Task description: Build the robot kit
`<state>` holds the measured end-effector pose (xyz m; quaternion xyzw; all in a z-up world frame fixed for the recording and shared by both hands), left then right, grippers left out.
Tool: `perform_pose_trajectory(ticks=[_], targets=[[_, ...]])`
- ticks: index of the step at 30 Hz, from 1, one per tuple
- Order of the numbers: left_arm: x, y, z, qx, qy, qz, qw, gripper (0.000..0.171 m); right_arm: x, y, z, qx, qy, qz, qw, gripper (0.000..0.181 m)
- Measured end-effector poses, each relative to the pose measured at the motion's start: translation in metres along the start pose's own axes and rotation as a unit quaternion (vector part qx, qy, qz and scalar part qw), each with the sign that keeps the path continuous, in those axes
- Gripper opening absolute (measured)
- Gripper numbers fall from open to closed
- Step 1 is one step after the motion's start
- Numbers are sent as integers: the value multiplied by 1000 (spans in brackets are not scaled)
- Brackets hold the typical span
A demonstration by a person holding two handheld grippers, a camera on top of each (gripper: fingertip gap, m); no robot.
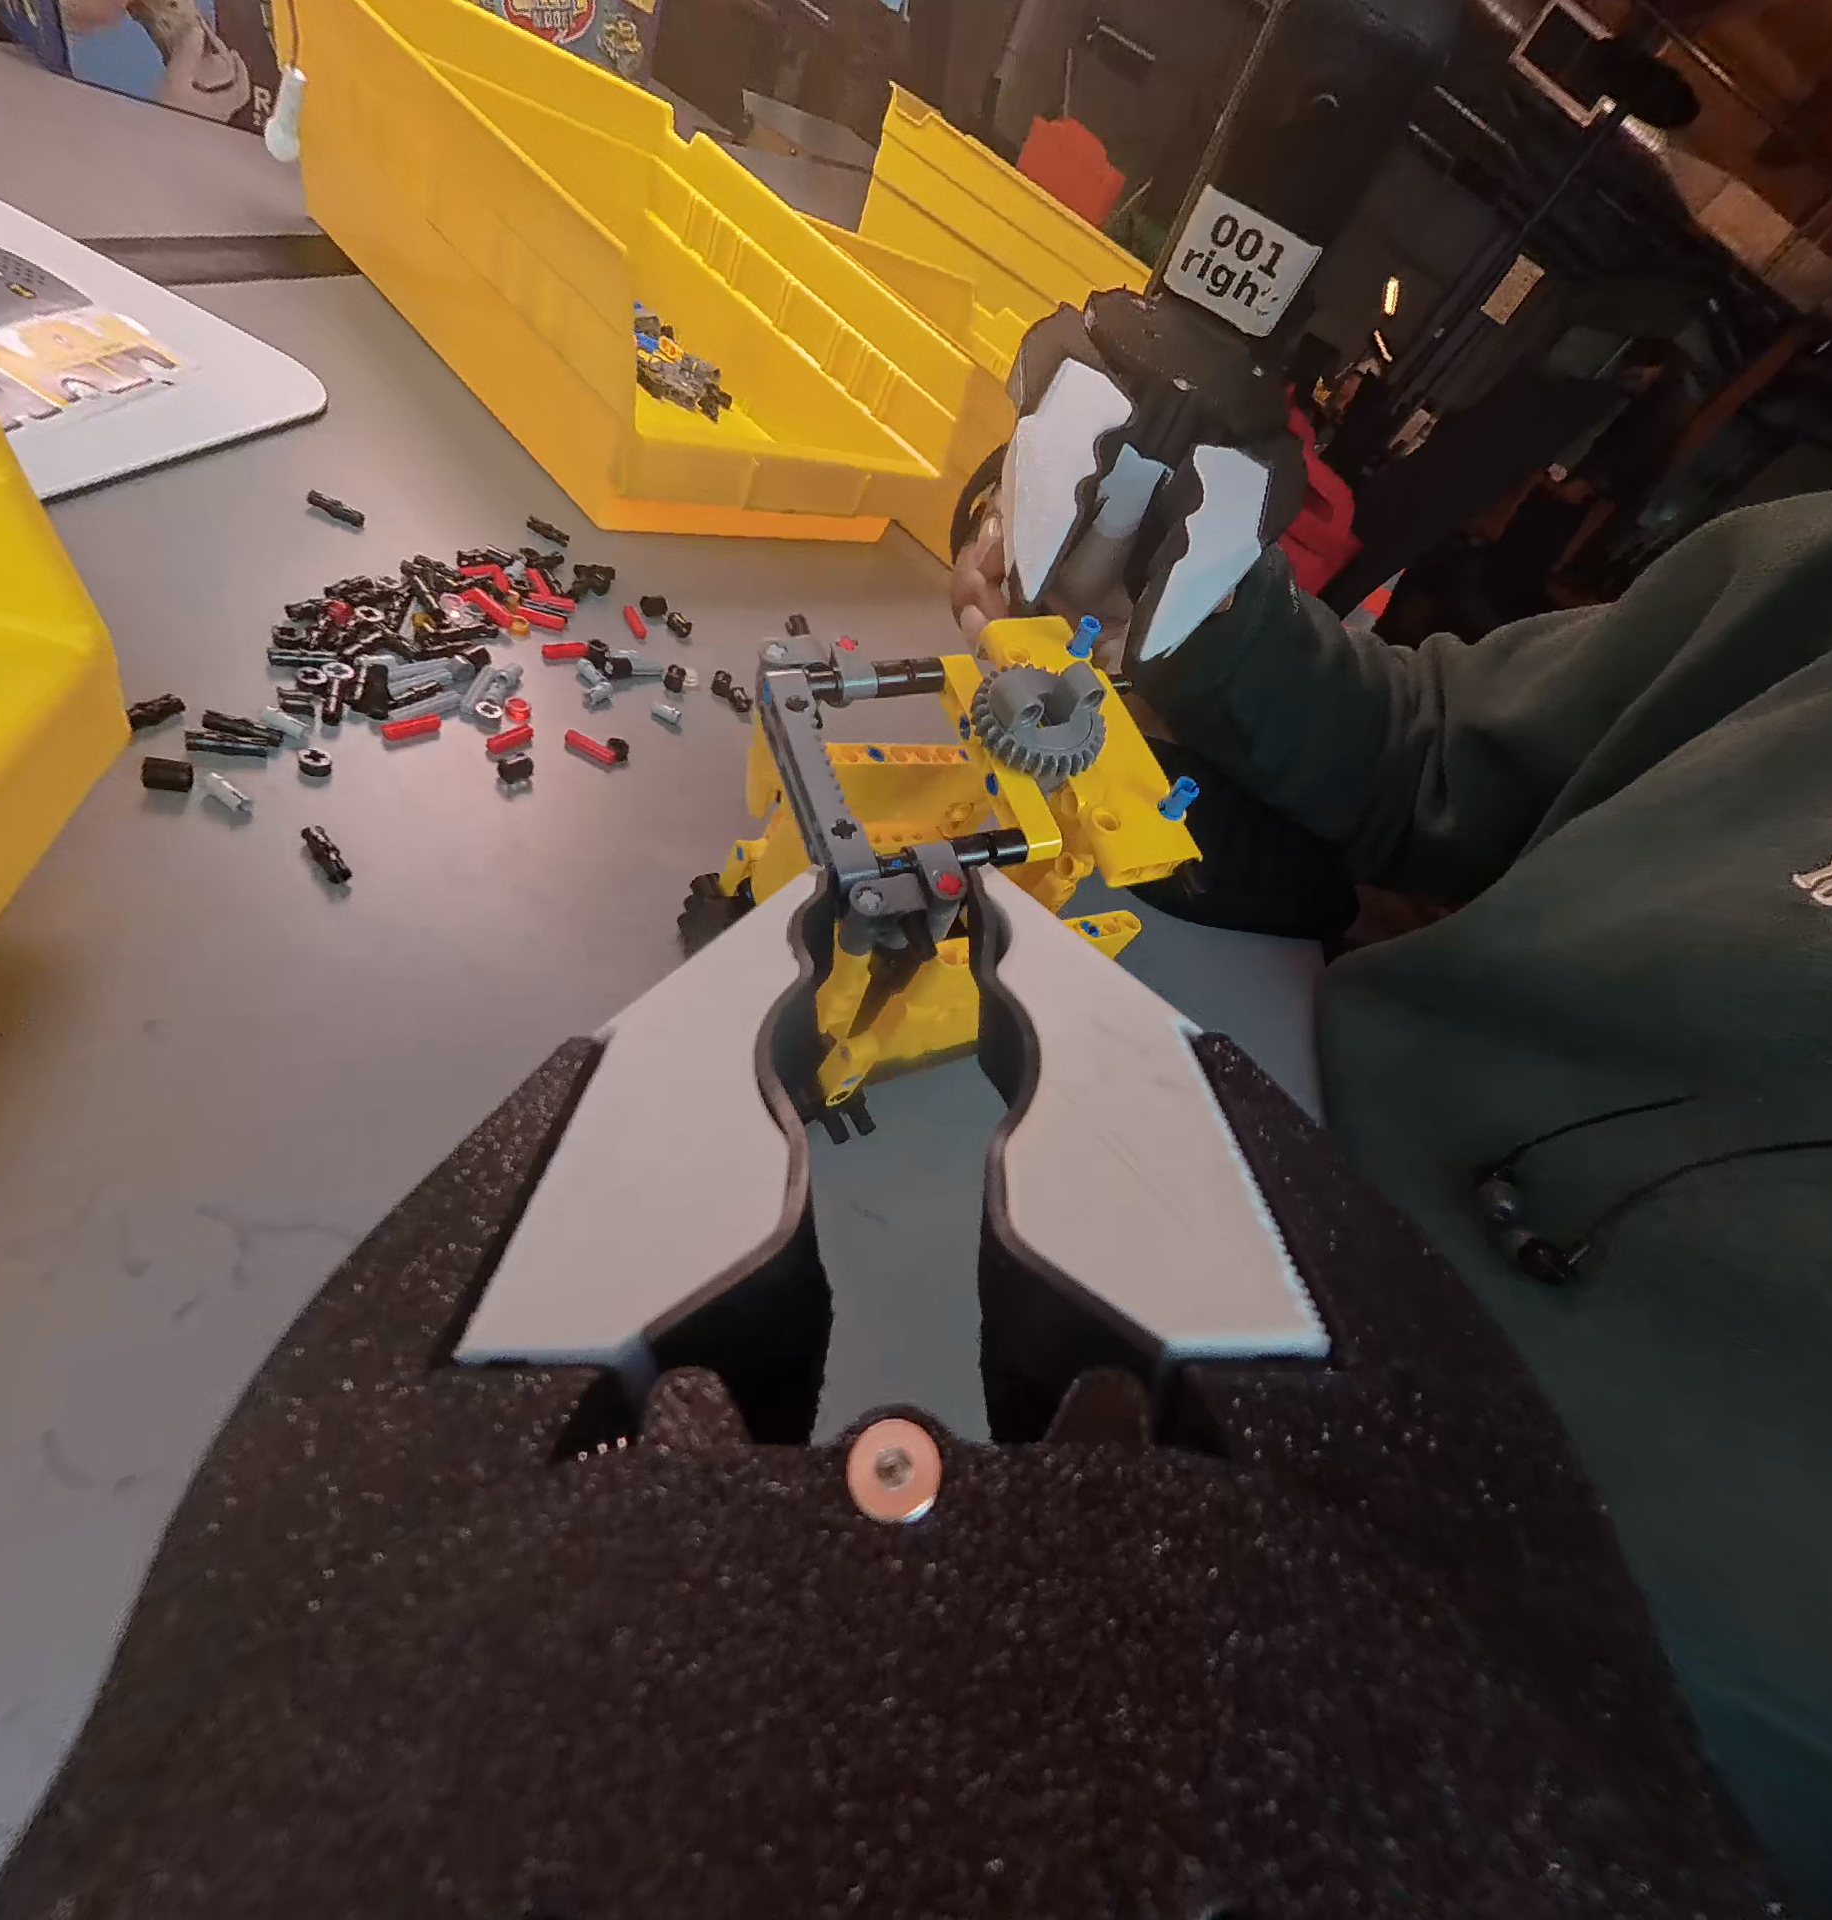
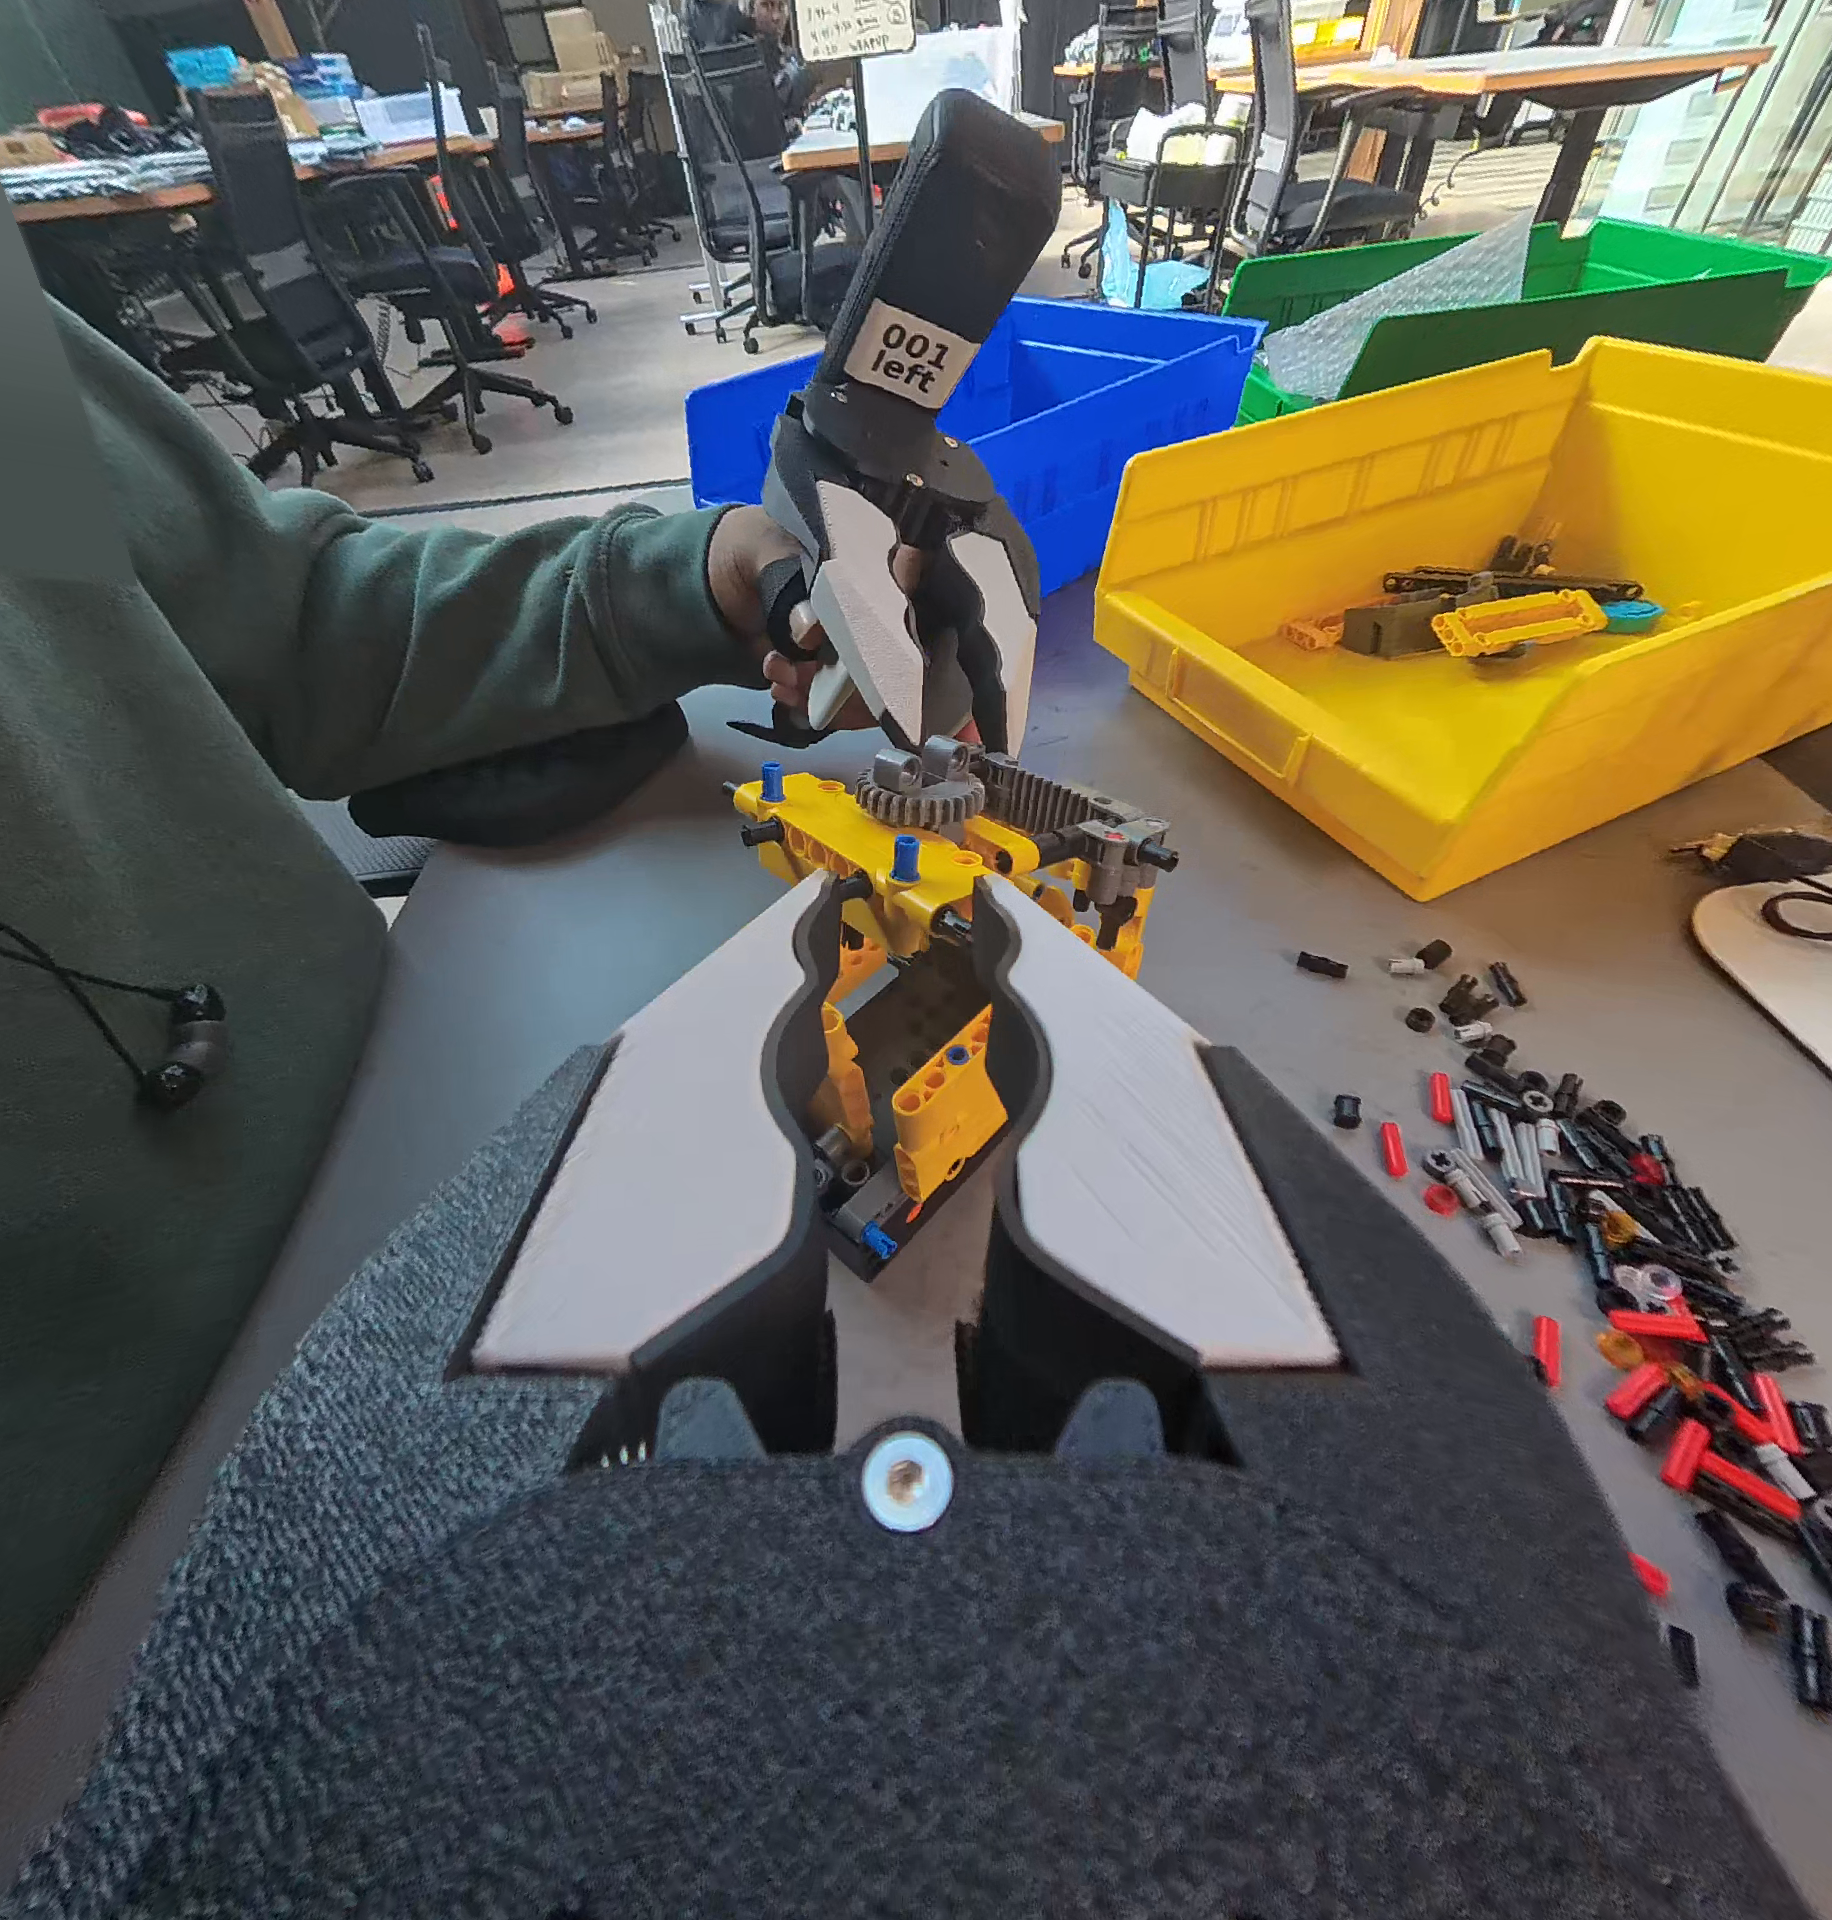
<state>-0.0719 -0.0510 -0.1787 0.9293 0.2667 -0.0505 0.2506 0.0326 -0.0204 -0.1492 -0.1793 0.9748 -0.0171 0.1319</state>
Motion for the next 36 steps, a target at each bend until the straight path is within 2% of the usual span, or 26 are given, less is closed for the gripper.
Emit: perform_pose_trajectory(ticks=[3, 5, 9, 15, 18, 21, 23, 25, 28, 29, 32, 36], targets=[[4, 3, 2, 11, -10, 3, 1000, 24, -3, -4, 4, -5, -16, -10, 1000, 20], [7, 8, 4, 26, -17, 8, 999, 17, -6, -6, 7, -9, -24, -16, 1000, 20], [12, 12, 8, 48, -34, 1, 998, 22, -6, -8, 20, -15, -60, -27, 998, 21], [12, 14, 7, 59, -34, 2, 998, 27, -11, -9, 29, -78, -98, -5, 992, 34], [7, 14, 3, 86, -33, -20, 996, 33, -16, -6, 32, -96, -103, 15, 990, 40], [2, 17, -6, 150, -33, -58, 986, 36, -20, 0, 40, -95, -123, 35, 987, 41], [5, 28, -7, 203, -57, -59, 976, 35, -22, -4, 44, -98, -138, 41, 985, 40], [10, 35, -1, 256, -113, -57, 958, 32, -23, -11, 49, -95, -158, 53, 981, 38], [19, 32, 10, 320, -216, -69, 920, 31, -22, -26, 57, -78, -179, 68, 978, 36], [22, 31, 10, 342, -234, -72, 907, 31, -21, -31, 59, -70, -183, 74, 978, 36], [29, 31, 6, 389, -272, -62, 878, 31, -15, -41, 66, -48, -183, 91, 978, 36], [35, 35, -5, 435, -291, -52, 850, 31, -14, -28, 73, -34, -188, 145, 971, 36]])
Point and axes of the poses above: each gripper's, where its closed fingertips meet, x out along the fingers, z out of its underside, y = z × x across the jaws, the point moved 2 cm from there along -x, back along the fingers, and after that the axes turned 1 degree about -z, right-handed, at the moved point
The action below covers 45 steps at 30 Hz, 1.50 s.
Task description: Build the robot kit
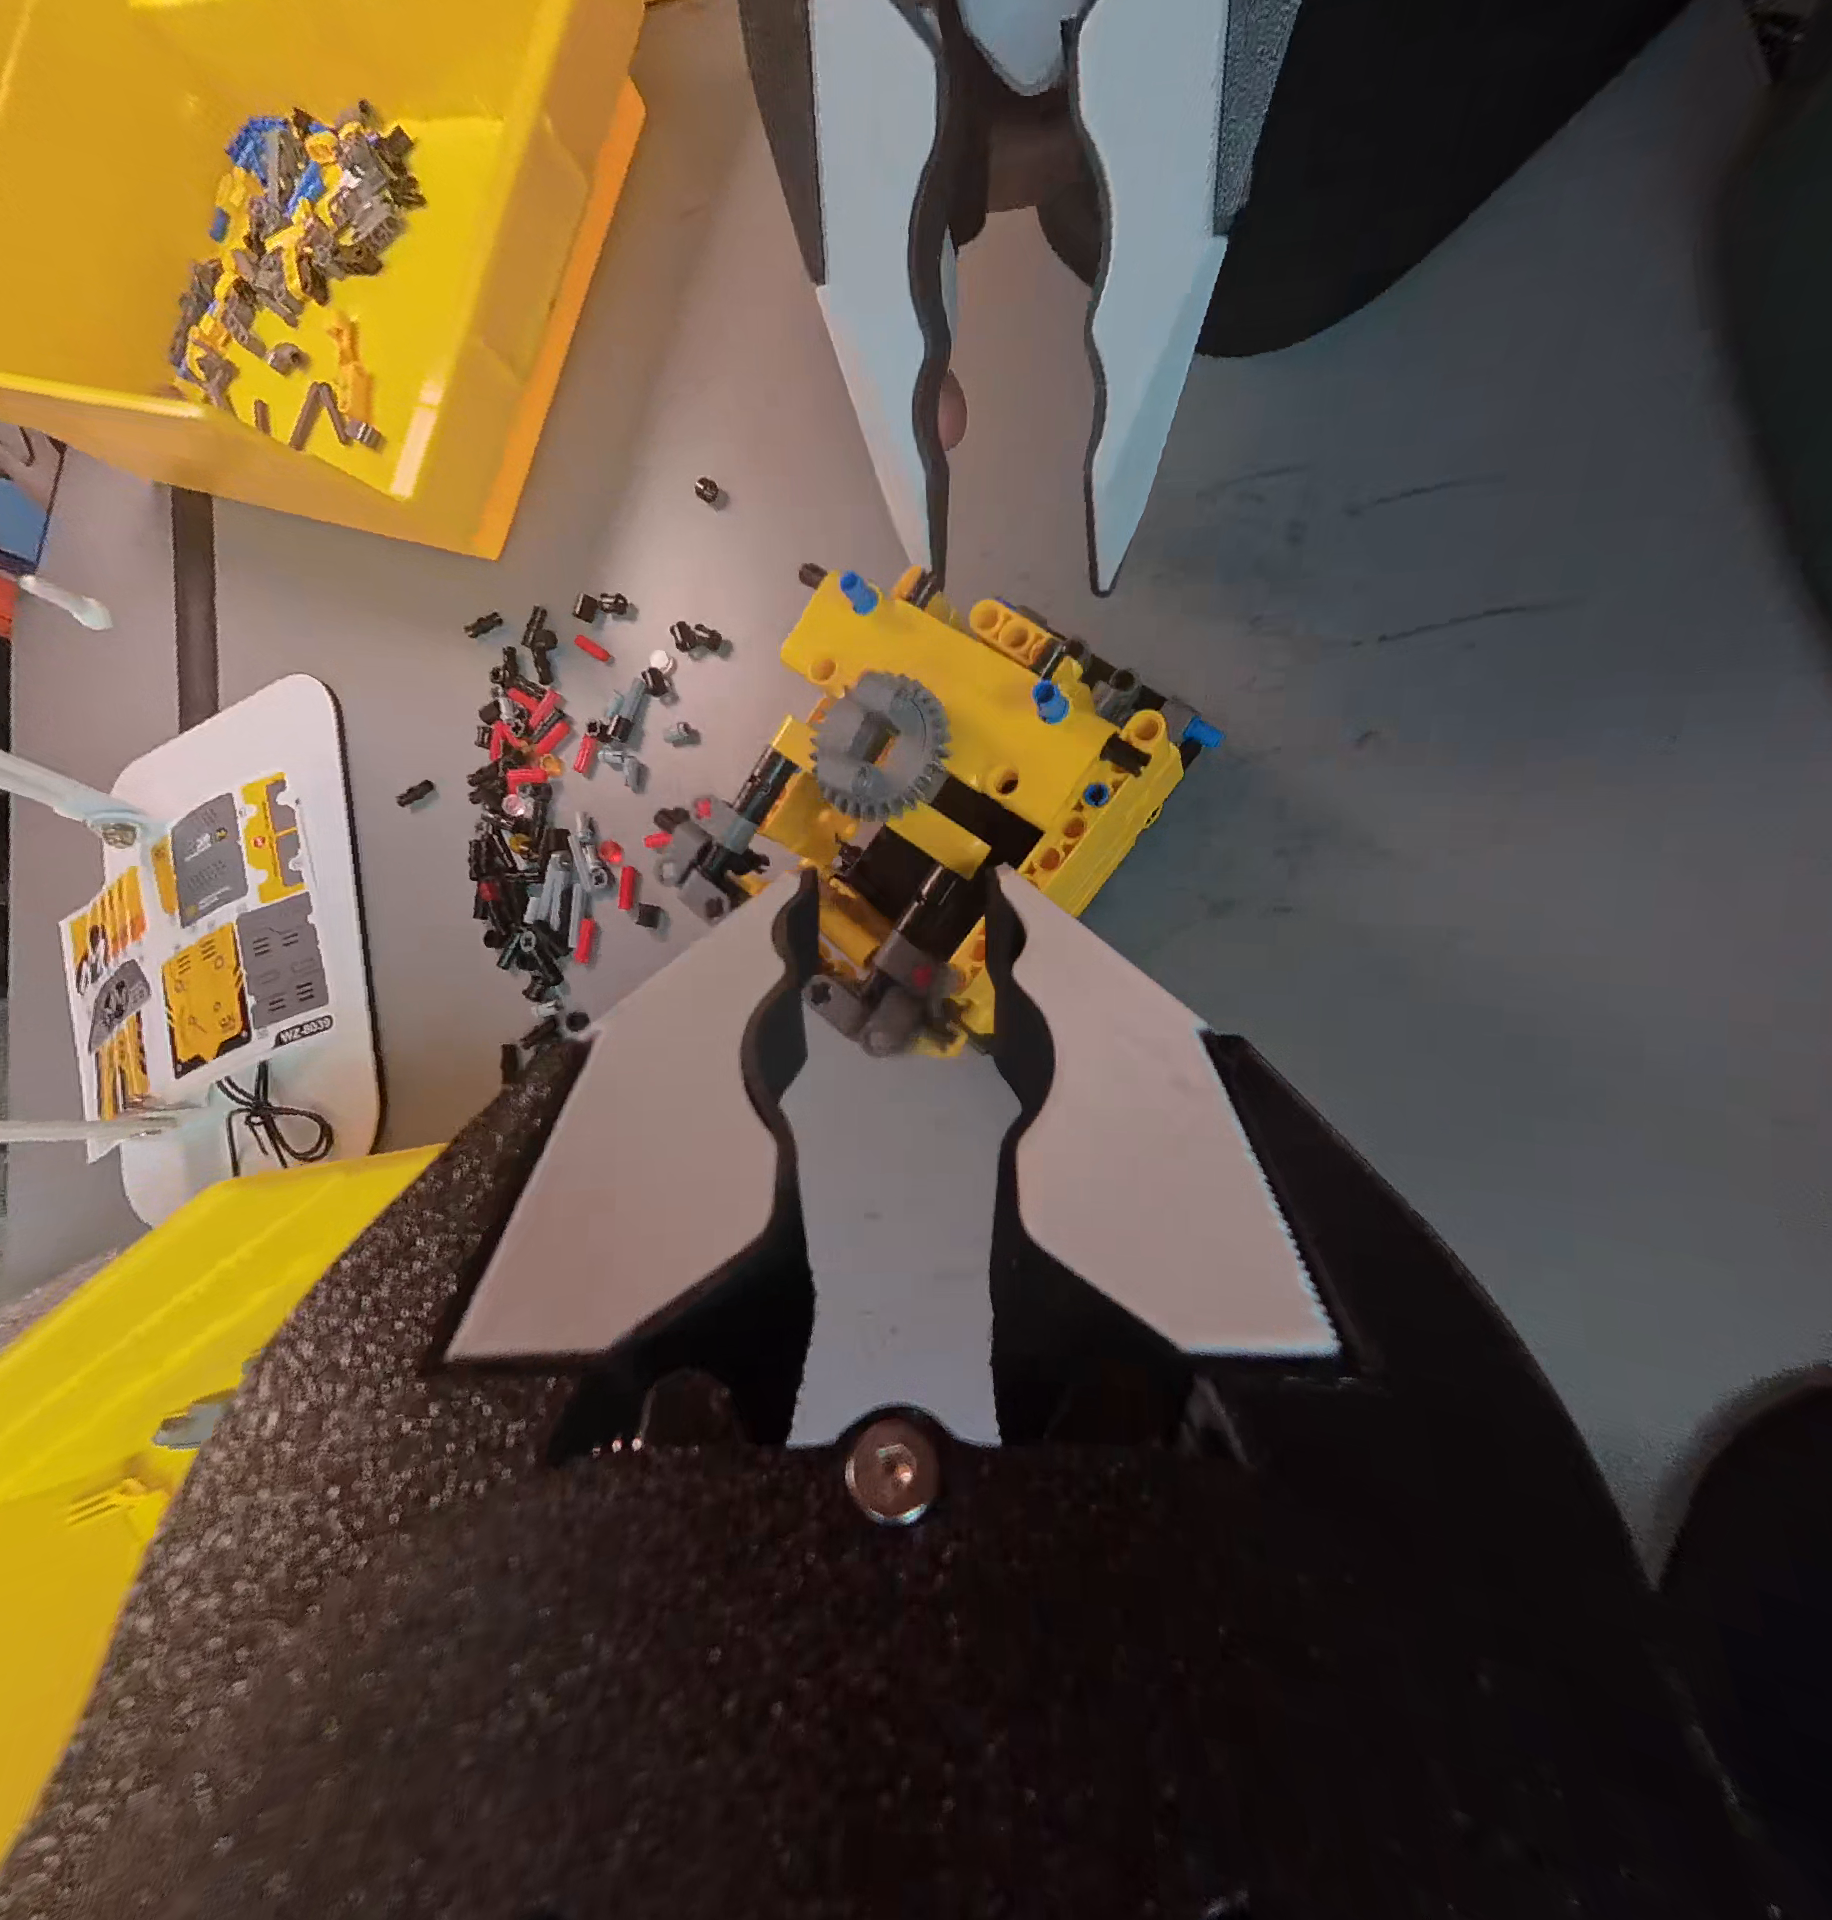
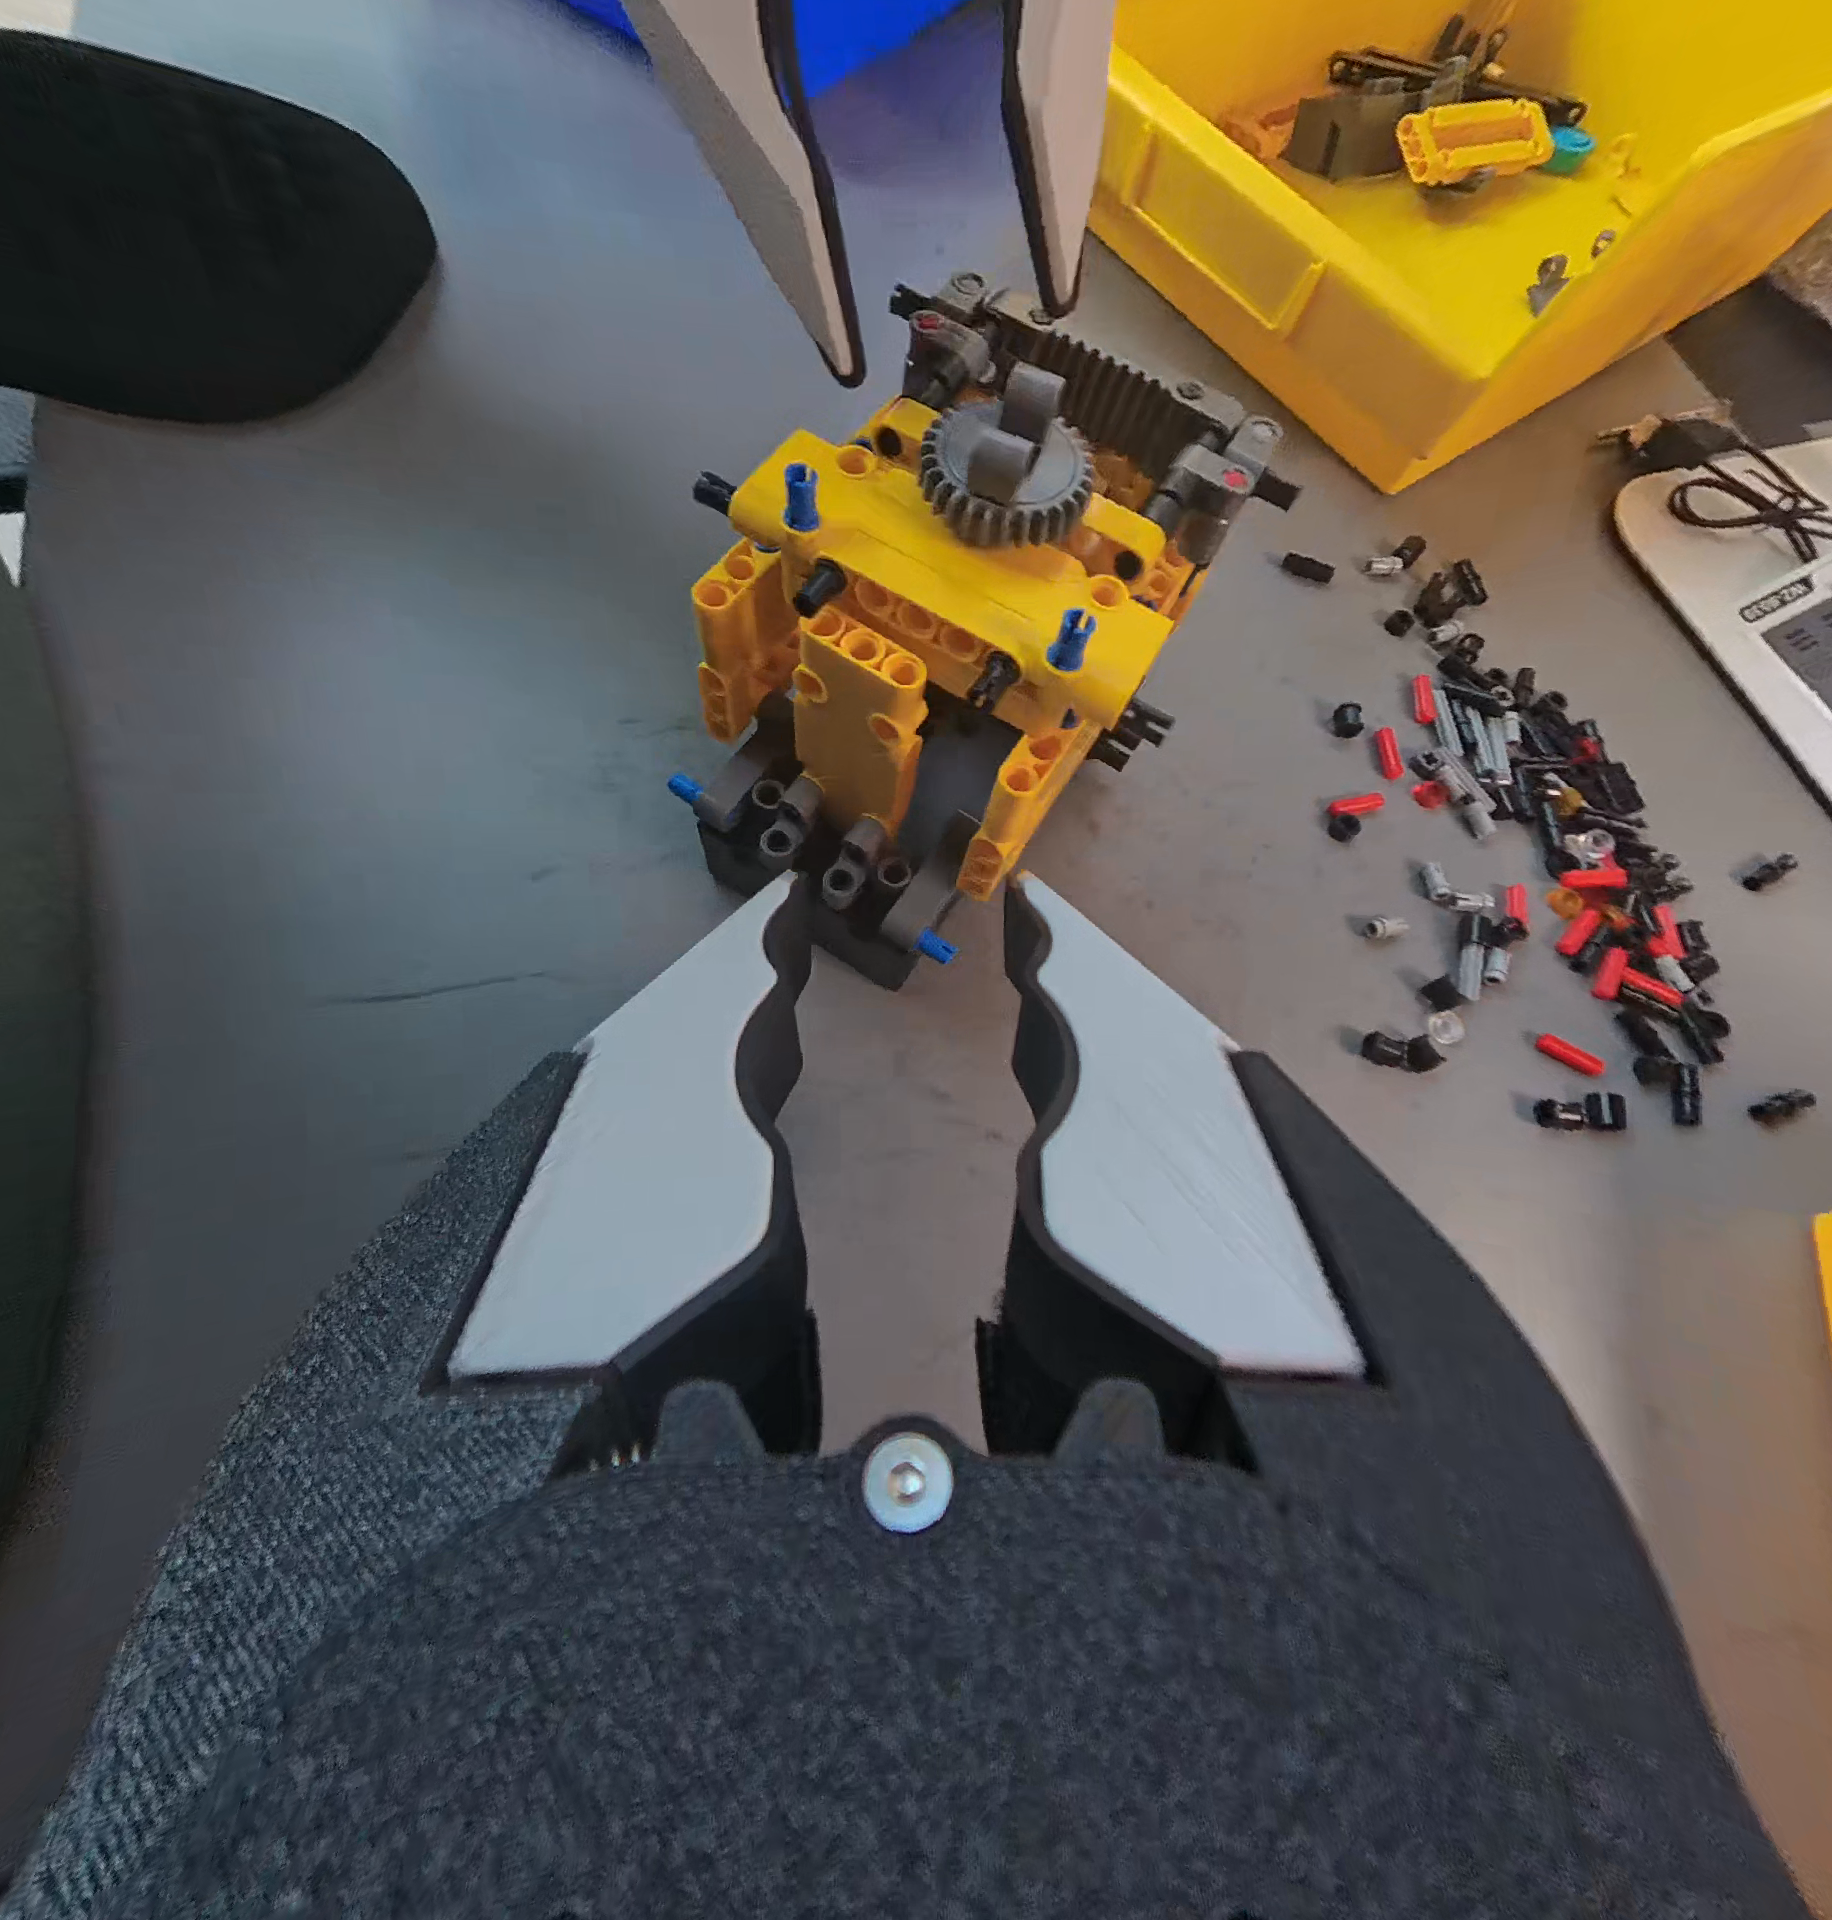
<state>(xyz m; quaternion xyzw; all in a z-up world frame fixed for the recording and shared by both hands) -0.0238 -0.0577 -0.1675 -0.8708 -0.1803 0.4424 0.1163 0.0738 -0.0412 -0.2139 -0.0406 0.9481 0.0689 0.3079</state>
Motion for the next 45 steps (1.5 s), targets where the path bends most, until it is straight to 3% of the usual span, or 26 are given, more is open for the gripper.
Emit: perform_pose_trajectory(ticks=[5, 8, 16, 21, 26, 31, 36, 45], targets=[[12, 4, 7, 29, -52, 43, 997, 28, 0, -5, -5, 76, -11, 15, 997, 36], [15, 7, 6, 33, -53, 67, 996, 17, -1, -19, -10, 120, 0, 23, 993, 36], [14, 6, -2, 34, 0, 63, 997, 7, 7, -12, -21, 141, 44, 77, 986, 33], [6, 10, -7, 44, 64, 42, 996, 7, 10, -8, -24, 118, 47, 77, 989, 24], [5, 12, -8, 109, 71, 27, 991, 7, 10, -6, -25, 41, 62, 58, 996, 24], [4, 6, -15, 149, 54, 36, 987, 7, 6, 0, -22, 3, 78, -3, 997, 23], [11, 4, -18, 124, 49, 41, 990, 7, 7, 7, -20, 1, 84, -41, 996, 24], [-7, -6, -31, 45, 116, 15, 992, 7, 6, 8, -19, 8, 102, -65, 993, 24]])
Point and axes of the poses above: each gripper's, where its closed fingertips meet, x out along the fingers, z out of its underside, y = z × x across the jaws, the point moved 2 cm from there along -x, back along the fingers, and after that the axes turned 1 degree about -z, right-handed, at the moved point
